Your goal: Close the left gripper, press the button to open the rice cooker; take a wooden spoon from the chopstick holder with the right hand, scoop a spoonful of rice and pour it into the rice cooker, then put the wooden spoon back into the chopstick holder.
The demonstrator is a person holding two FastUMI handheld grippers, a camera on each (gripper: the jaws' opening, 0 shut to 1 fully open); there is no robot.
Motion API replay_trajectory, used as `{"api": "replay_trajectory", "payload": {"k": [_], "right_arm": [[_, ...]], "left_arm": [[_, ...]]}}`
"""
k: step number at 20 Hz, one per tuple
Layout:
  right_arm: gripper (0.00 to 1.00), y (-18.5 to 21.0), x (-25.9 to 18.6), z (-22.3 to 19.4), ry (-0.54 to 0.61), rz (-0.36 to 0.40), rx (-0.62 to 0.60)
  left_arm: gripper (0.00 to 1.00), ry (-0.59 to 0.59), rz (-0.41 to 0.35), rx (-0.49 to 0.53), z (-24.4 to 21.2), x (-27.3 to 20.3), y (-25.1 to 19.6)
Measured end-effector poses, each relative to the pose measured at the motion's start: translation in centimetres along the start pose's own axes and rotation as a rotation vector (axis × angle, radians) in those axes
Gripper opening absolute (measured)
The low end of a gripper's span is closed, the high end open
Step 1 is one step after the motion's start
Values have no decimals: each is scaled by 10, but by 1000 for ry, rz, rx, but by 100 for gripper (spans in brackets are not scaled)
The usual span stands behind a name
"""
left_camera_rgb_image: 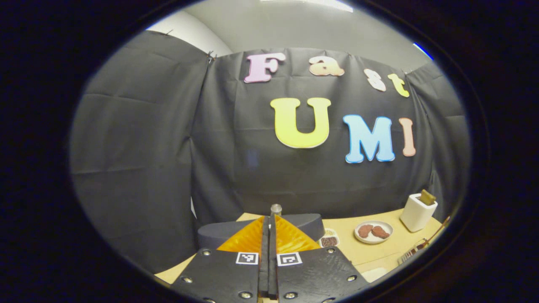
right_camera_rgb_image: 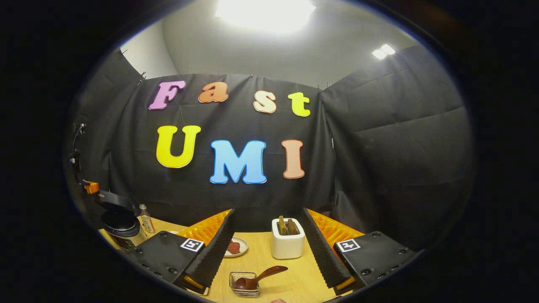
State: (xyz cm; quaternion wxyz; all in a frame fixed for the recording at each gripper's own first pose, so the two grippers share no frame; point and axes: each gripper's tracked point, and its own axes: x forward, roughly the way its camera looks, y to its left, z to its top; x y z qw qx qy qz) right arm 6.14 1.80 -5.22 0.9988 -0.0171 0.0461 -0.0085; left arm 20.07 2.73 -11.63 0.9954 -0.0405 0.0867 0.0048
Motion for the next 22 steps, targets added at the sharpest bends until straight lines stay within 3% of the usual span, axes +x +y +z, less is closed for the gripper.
{"api": "replay_trajectory", "payload": {"k": [3, 9, 22], "right_arm": [[97, 1, 7, -11, 21, 18, 10], [98, 1, 27, -47, 94, 44, 42], [98, -16, 57, -168, 350, 21, 180]], "left_arm": [[2, -45, -12, -27, 30, -18, -2], [78, -134, 41, -13, 72, -60, 21], [79, -164, 138, 28, 89, -136, 64]]}}
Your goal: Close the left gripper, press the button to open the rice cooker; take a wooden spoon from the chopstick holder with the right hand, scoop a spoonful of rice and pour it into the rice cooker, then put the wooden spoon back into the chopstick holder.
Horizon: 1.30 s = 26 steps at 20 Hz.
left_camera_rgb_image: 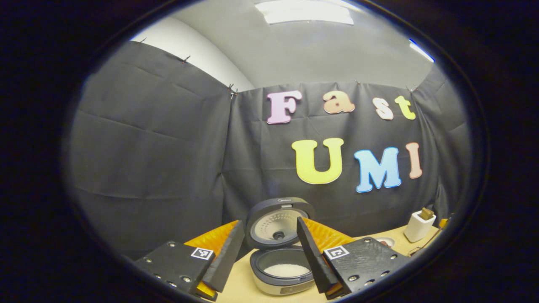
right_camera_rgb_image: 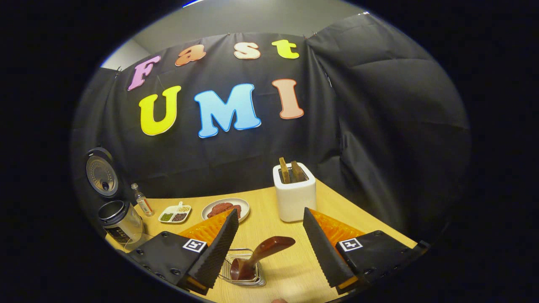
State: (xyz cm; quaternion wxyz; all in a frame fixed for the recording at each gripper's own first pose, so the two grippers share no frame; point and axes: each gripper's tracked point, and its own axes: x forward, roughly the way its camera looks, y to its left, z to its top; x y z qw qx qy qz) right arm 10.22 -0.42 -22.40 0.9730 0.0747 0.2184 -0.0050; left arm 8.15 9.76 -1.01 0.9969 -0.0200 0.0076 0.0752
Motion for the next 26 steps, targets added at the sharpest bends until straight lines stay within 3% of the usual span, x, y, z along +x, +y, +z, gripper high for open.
{"api": "replay_trajectory", "payload": {"k": [8, 10, 11, 13, 14, 15, 16, 17, 18, 19, 20, 26], "right_arm": [[98, 4, 15, -61, 158, 35, 110], [95, 10, 19, -74, 200, 53, 153], [84, 12, 20, -80, 222, 58, 172], [88, 17, 17, -88, 254, 70, 193], [72, 22, 19, -90, 263, 78, 201], [75, 25, 18, -89, 270, 75, 208], [45, 24, 19, -89, 275, 71, 216], [32, 26, 18, -90, 280, 82, 232], [25, 25, 17, -89, 283, 77, 247], [23, 25, 17, -88, 287, 77, 250], [14, 29, 30, -93, 274, 65, 249], [14, 46, 7, -51, 225, 90, 106]], "left_arm": [[80, -2, 49, 15, 6, -19, 21], [79, 3, 56, 26, 5, -22, 24], [79, 3, 59, 30, 5, -23, 25], [79, 1, 63, 28, 5, -23, 27], [80, 2, 62, 23, 5, -23, 26], [80, 4, 60, 20, 3, -22, 26], [80, 7, 60, 19, 2, -21, 26], [79, 8, 60, 19, 1, -20, 27], [80, 11, 60, 18, 0, -19, 26], [80, 13, 58, 14, -2, -18, 26], [80, 17, 56, 9, -4, -17, 25], [79, 9, 48, -10, -4, -9, 25]]}}
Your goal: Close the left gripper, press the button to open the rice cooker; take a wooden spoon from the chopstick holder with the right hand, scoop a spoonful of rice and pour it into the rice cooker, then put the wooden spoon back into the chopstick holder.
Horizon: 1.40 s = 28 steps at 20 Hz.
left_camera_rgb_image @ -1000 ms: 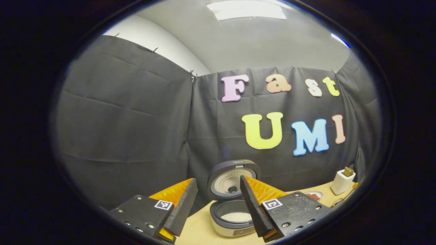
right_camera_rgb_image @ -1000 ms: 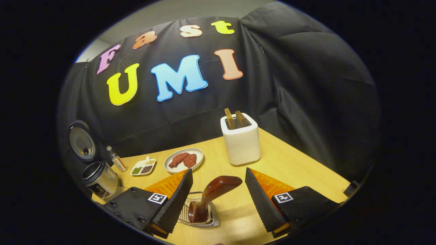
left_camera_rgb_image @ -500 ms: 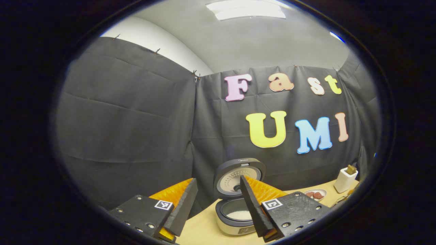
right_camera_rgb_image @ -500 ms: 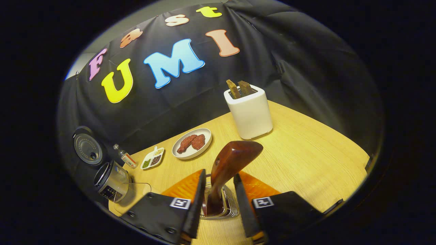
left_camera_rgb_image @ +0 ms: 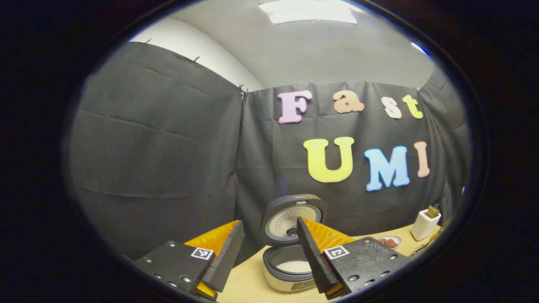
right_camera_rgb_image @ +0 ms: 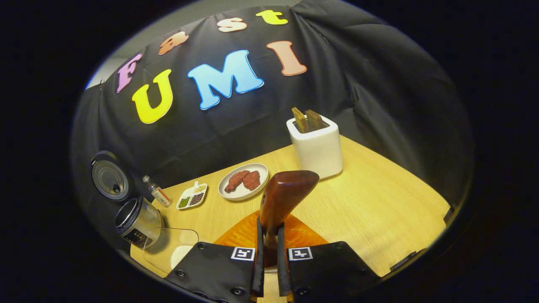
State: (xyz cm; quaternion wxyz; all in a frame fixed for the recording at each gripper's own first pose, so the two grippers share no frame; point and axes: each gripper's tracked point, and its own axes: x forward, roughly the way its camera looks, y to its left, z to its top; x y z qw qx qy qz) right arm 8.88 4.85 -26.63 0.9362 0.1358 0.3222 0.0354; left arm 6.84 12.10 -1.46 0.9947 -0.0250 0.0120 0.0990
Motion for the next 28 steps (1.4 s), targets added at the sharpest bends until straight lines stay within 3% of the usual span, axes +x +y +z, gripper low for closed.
{"api": "replay_trajectory", "payload": {"k": [9, 13, 22, 28], "right_arm": [[15, 54, -28, 55, -121, 58, -165], [14, 91, -34, 62, -145, 124, -224], [14, 171, -33, 31, -143, 244, -366], [15, 196, -13, -7, -86, 271, -449]], "left_arm": [[79, 19, -17, -21, -16, 8, 3], [79, 27, -18, -29, -21, 13, 12], [79, 36, -34, -29, -30, 36, 27], [79, 52, -45, -44, -46, 54, 38]]}}
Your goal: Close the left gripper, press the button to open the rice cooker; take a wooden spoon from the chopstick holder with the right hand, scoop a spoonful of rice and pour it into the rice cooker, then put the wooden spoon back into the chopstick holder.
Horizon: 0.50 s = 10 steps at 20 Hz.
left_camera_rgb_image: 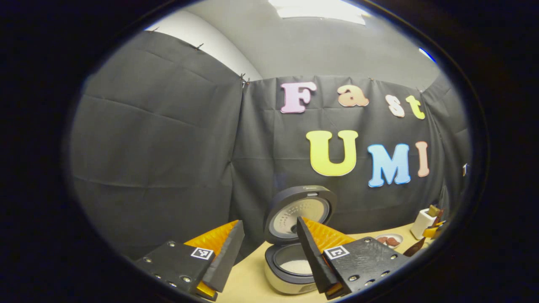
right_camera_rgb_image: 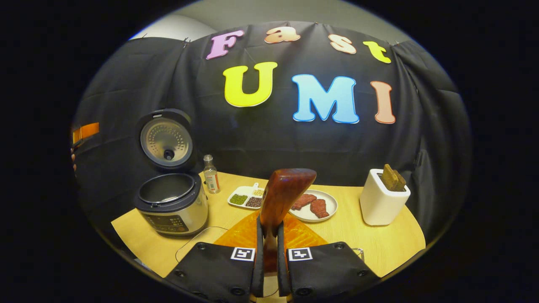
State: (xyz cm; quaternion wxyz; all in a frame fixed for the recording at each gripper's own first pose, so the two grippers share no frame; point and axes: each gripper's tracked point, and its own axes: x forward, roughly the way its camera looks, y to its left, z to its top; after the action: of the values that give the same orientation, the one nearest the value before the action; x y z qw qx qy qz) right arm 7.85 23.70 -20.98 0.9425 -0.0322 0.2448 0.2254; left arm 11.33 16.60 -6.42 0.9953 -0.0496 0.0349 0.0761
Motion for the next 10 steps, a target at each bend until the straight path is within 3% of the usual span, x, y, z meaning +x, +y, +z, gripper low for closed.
{"api": "replay_trajectory", "payload": {"k": [10], "right_arm": [[15, 13, 35, -70, 104, -38, -173]], "left_arm": [[80, 20, -7, -4, -22, 24, 13]]}}
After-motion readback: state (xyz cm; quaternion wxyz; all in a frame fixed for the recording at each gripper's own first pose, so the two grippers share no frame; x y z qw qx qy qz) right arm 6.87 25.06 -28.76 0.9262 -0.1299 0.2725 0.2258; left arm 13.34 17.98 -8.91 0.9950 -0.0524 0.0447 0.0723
